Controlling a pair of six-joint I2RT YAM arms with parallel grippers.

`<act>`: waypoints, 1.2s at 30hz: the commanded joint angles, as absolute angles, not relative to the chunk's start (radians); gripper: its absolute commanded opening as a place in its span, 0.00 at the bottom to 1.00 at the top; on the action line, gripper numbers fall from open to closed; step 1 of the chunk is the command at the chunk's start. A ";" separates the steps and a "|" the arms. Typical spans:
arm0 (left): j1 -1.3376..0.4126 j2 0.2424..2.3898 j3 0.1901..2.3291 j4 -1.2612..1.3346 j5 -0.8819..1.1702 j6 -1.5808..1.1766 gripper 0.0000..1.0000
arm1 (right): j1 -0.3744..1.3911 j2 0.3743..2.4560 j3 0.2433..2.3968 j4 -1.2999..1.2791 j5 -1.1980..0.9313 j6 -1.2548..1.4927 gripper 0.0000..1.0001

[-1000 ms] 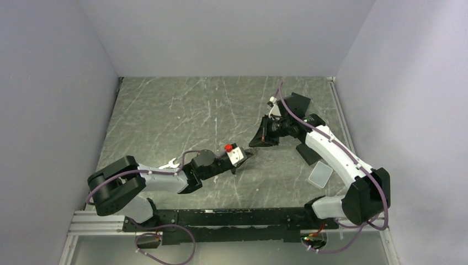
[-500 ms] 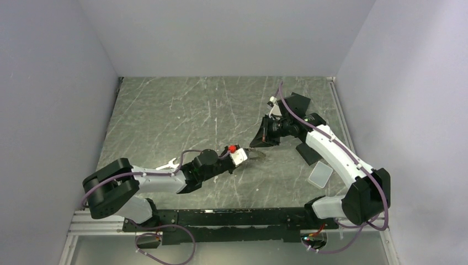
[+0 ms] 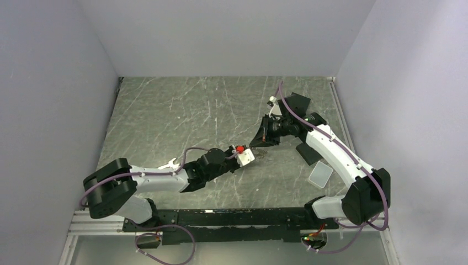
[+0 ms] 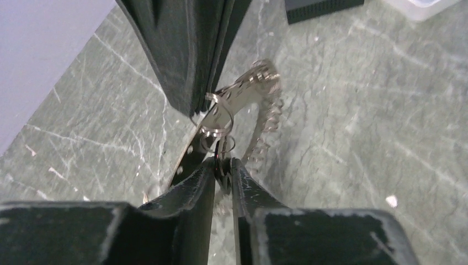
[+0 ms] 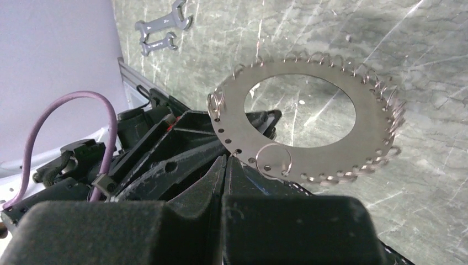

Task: Put the keys on the keyring

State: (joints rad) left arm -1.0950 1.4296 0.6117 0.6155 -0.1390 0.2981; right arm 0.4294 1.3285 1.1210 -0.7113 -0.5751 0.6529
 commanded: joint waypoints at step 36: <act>-0.982 1.120 0.634 0.462 0.233 0.103 0.68 | 0.527 1.221 1.170 -0.618 -0.675 0.235 0.00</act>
State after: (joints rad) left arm -0.9848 1.1072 0.5724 0.3656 0.1925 0.1329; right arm 0.4988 1.2415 1.1545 -0.6720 -0.6338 0.2905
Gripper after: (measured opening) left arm 0.669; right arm 0.013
